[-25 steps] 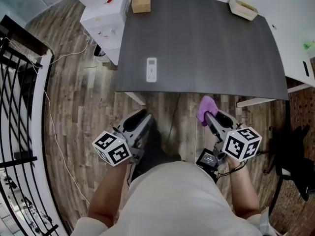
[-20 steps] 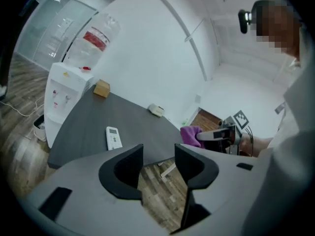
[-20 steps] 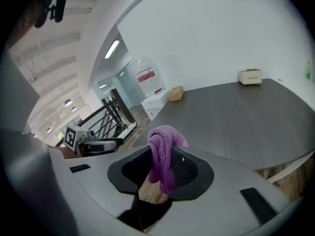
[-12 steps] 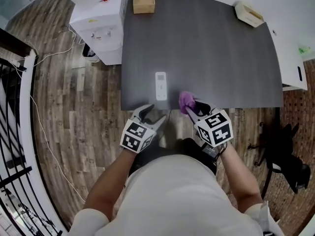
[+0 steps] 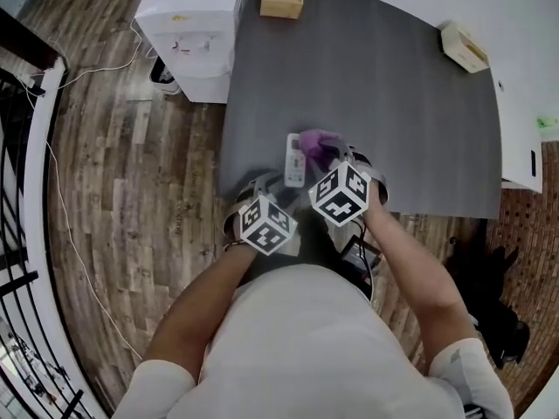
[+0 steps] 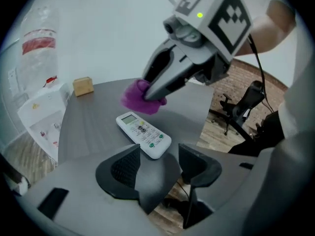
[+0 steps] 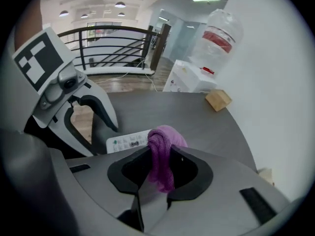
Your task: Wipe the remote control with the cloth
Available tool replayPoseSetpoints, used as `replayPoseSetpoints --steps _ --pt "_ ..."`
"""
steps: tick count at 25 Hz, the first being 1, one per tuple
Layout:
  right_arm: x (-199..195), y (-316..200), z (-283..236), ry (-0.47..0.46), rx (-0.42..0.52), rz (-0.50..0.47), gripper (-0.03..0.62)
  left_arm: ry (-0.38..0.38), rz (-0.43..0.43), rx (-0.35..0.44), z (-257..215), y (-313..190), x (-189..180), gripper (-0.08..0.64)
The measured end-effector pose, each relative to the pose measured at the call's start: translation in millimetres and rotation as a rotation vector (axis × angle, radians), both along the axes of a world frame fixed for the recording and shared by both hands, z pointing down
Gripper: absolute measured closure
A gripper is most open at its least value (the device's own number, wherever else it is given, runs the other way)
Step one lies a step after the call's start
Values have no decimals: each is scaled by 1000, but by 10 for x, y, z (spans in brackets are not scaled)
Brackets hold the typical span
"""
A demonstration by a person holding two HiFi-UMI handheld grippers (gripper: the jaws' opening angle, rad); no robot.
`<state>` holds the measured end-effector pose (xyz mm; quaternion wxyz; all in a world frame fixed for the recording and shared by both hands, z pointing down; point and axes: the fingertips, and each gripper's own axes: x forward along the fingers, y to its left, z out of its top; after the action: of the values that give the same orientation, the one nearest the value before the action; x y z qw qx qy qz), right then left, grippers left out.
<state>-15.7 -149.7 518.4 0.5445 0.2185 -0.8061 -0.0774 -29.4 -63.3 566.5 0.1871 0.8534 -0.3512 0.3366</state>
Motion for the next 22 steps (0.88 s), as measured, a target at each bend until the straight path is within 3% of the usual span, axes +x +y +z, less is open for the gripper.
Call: replayPoseSetpoints --steps 3,7,11,22 --pt "-153 -170 33 69 54 -100 488 -59 33 0 78 -11 7 330" --pt "-324 -180 219 157 75 -218 488 -87 17 -34 182 -42 -25 331" --pt "-391 141 309 145 33 -275 488 -70 0 -70 193 -73 -23 331" --pt "-293 565 274 -21 -127 -107 489 -72 7 -89 209 -66 -26 331"
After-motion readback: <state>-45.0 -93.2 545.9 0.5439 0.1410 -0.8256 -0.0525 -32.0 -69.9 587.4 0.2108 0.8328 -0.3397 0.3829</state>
